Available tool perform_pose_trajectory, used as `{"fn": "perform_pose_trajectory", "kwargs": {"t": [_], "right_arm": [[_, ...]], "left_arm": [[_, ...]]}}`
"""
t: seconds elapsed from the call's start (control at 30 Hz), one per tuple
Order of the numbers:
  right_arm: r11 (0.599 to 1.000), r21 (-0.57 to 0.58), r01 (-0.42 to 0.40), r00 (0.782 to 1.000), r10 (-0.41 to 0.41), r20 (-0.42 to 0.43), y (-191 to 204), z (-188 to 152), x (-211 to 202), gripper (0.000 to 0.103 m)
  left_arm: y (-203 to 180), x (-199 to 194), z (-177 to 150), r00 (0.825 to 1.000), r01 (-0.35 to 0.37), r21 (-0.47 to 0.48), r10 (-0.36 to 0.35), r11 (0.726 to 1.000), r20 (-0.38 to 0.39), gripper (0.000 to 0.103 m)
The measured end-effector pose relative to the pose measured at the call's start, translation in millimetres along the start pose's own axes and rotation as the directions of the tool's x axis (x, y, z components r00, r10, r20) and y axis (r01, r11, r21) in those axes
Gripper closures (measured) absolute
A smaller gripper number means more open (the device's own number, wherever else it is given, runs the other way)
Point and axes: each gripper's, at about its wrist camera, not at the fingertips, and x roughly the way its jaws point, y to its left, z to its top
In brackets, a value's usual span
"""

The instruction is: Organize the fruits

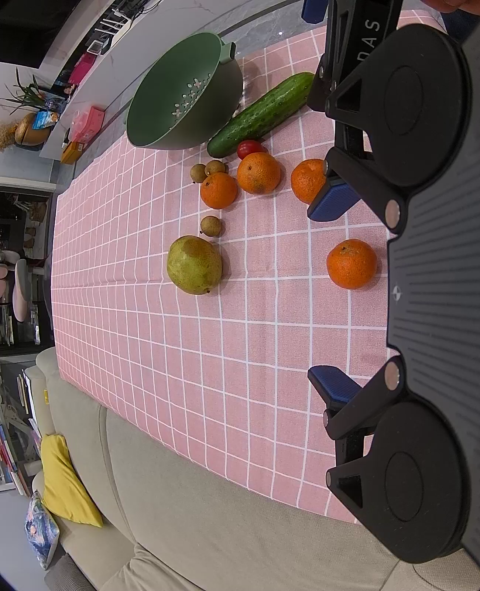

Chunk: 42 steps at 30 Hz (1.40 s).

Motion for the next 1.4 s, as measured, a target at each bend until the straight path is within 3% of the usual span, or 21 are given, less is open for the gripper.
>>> {"fn": "perform_pose_trajectory", "kwargs": {"t": [1.4], "right_arm": [[1.000, 0.000, -0.003, 1.000, 0.003, -0.004, 0.1, -0.8, 3.7, 0.004]], "left_arm": [[0.3, -0.7, -0.5, 1.000, 0.012, 0.003, -0.012, 1.000, -0.002, 0.001]]}}
